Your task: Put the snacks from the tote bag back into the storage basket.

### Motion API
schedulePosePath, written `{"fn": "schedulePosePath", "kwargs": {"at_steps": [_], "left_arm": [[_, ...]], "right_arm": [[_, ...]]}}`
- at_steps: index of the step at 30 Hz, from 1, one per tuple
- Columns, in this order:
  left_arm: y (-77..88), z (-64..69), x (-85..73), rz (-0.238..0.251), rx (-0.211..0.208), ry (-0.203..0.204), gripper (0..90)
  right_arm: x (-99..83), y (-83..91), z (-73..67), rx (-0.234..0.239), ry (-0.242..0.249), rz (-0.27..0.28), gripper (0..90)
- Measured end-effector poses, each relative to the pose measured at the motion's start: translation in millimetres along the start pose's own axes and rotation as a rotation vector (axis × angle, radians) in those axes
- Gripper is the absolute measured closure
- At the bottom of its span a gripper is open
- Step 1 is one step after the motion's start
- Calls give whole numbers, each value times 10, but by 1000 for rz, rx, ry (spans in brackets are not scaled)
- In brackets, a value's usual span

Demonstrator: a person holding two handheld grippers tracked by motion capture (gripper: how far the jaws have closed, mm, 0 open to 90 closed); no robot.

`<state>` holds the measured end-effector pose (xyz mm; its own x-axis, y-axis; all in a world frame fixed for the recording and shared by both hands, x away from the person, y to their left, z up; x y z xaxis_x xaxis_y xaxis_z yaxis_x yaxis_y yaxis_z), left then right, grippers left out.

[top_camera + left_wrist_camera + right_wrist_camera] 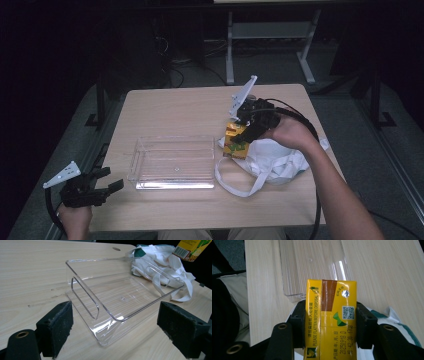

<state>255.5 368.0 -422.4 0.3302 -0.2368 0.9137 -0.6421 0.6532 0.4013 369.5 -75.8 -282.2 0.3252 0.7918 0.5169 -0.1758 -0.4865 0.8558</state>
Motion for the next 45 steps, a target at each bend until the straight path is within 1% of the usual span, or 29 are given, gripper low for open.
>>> {"fn": "schedulePosePath", "kwargs": {"at_steps": [2, 4, 7, 9, 11, 12, 15, 17, 32, 35, 45], "left_arm": [[1, 0, 2, 3, 0, 0, 130], [0, -1, -1, 1, 0, 1, 130], [3, -4, 1, 3, 0, 0, 130], [5, -7, -1, 1, 2, -3, 130], [1, -5, -3, -1, 1, -1, 130], [0, -7, -2, -1, 2, -2, 130], [-1, -6, -2, -3, 2, -3, 130], [-3, -4, -3, -3, 2, -2, 130], [-5, -6, -7, -4, 1, -2, 130], [-6, -7, -6, -4, 1, -2, 130], [0, -12, -8, -1, 1, -3, 130]], "right_arm": [[43, -8, -37, 6, 11, 7, 522], [59, -12, -53, 9, 12, 7, 522], [113, -26, -93, 16, 28, 3, 522], [158, -44, -112, 14, 39, 5, 522], [176, -53, -129, 18, 38, 4, 522], [206, -71, -147, 23, 50, 2, 522], [231, -89, -171, 24, 54, 3, 522], [272, -116, -200, 30, 66, 3, 522], [392, -238, -294, 52, 87, -4, 521], [438, -301, -334, 64, 105, -8, 521], [510, -400, -394, 76, 120, -13, 521]]}}
Point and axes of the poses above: each handheld gripper's, and its own axes: y roughly backward along the jaws, x roughly out of its top, z roughly to its right, the point moved 3 cm from there along -y, roughly forward along the jaws, and after that the axes turned 13 degrees about -y, right-handed, at the moved point
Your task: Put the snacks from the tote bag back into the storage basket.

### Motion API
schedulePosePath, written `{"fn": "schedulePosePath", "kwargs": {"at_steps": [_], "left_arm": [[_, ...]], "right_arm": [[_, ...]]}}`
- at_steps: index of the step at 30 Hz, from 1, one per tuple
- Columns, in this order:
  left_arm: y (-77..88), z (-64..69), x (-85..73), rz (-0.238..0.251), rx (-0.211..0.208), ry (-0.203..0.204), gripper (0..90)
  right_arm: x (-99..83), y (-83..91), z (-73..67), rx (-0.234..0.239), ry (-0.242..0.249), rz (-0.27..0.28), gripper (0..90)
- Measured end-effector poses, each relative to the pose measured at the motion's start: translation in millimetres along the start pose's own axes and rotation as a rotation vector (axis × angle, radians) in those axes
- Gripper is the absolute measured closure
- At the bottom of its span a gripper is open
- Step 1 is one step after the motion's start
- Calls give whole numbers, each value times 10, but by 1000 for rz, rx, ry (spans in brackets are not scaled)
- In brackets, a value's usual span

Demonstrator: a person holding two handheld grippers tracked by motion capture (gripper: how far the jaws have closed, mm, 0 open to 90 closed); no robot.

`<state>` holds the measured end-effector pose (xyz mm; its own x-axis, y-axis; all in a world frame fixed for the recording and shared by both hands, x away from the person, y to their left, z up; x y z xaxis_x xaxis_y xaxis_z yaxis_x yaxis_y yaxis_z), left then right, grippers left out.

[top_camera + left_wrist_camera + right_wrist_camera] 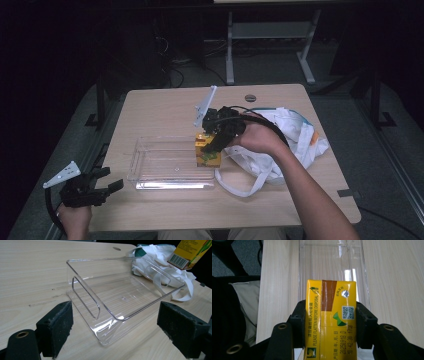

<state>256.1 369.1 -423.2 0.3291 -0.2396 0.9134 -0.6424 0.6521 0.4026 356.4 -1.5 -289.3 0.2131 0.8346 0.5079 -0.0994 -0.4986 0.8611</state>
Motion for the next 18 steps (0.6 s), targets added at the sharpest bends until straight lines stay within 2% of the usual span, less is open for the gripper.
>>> {"fn": "schedulePosePath", "kwargs": {"at_steps": [18], "left_arm": [[11, -11, -8, 3, 4, 4, 130]], "right_arm": [[53, -172, -56, 21, 20, -18, 521]]}}
Point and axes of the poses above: each handheld gripper's, and its own axes: y roughly backward along the jaws, x roughly out of its top, z roughly to its right, the point moved 3 cm from there along -y, roughly forward along the jaws, and after that the axes turned 13 degrees about -y, right-handed, at the moved point
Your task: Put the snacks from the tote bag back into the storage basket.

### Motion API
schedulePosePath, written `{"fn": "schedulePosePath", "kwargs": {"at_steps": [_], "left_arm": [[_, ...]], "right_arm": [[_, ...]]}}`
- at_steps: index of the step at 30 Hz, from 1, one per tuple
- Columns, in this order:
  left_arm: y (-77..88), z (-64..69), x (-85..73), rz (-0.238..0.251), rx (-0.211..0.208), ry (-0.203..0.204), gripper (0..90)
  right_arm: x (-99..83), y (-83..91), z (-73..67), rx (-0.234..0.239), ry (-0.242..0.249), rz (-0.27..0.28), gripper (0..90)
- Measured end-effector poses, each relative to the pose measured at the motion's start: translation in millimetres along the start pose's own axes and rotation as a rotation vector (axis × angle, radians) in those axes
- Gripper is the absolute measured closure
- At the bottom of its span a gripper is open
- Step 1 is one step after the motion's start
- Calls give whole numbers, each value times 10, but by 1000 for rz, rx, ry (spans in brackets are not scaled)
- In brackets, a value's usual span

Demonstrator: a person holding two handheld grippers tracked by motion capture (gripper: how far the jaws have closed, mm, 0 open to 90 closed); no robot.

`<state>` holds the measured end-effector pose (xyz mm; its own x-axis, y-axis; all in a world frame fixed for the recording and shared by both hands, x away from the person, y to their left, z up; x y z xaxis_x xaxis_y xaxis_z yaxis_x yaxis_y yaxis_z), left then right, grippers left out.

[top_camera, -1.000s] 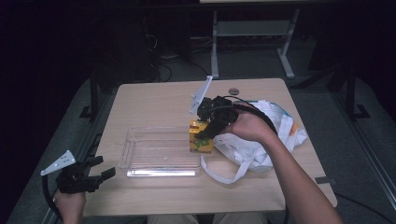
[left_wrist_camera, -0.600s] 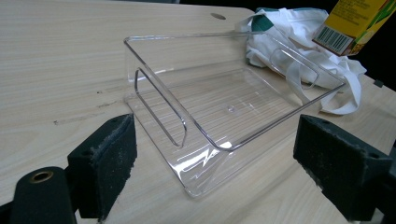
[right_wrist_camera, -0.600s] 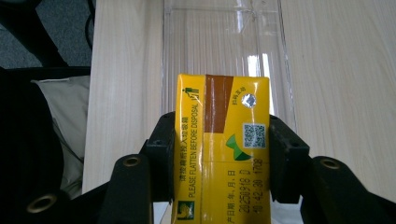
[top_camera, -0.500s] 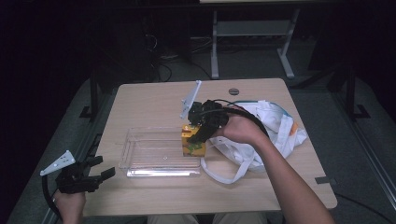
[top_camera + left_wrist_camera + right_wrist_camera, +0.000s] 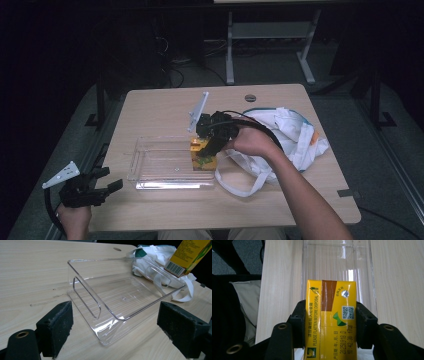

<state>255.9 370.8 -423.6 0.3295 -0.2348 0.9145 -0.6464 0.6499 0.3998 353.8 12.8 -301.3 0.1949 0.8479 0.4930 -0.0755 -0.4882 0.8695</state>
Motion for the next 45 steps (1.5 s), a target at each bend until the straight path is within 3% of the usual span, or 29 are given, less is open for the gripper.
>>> {"fn": "schedulePosePath", "kwargs": {"at_steps": [20, 45], "left_arm": [[6, 4, 2, 3, 0, 5, 130], [3, 10, 6, 7, -2, 2, 130]], "right_arm": [[29, -172, -36, 13, 14, -19, 521], [-71, -328, -31, 29, -16, -22, 520]]}}
Point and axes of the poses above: each handheld gripper's, and its own axes: y roughly backward along the jaws, x roughly out of its top, z roughly to its right, the point moved 3 cm from there along -y, roughly forward along the jaws, and after that the axes turned 13 degrees about -y, right-handed, at the moved point
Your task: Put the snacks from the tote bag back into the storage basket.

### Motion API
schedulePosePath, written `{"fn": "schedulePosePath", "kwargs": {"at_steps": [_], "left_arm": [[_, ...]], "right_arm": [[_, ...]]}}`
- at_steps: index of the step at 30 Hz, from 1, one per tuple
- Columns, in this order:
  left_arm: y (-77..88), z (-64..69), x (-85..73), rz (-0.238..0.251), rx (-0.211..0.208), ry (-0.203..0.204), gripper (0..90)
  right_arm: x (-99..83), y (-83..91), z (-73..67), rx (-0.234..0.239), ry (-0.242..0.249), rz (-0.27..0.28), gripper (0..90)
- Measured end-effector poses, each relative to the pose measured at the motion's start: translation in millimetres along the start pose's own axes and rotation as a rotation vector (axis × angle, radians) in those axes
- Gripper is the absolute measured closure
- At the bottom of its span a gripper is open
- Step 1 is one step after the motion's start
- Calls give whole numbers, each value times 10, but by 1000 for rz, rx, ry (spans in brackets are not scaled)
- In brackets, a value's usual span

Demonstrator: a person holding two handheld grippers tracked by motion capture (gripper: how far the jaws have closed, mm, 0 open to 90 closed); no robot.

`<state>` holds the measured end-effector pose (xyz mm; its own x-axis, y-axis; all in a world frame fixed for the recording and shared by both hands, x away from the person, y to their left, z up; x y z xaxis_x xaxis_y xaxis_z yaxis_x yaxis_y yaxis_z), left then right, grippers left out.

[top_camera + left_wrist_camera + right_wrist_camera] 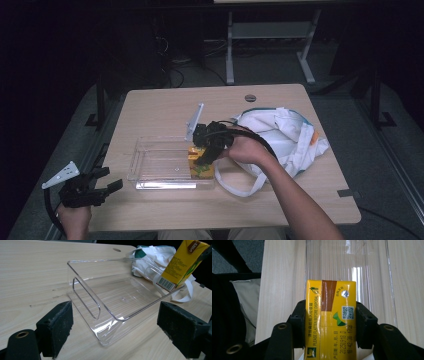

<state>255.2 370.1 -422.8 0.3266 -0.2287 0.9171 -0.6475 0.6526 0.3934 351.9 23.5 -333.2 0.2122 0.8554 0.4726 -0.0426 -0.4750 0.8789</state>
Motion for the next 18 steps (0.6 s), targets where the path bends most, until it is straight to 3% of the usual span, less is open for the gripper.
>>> {"fn": "schedulePosePath", "kwargs": {"at_steps": [18], "left_arm": [[2, -1, -1, 4, 1, 2, 130]], "right_arm": [[-45, -119, -1, 5, -1, -15, 520]]}}
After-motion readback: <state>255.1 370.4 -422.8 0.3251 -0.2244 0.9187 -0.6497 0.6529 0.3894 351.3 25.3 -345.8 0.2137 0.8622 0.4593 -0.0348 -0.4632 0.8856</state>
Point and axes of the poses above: each handheld gripper's, and its own axes: y roughly backward along the jaws, x roughly out of its top, z roughly to its right, the point moved 3 cm from there along -y, roughly forward along the jaws, and after that the axes turned 13 degrees about -y, right-handed, at the moved point
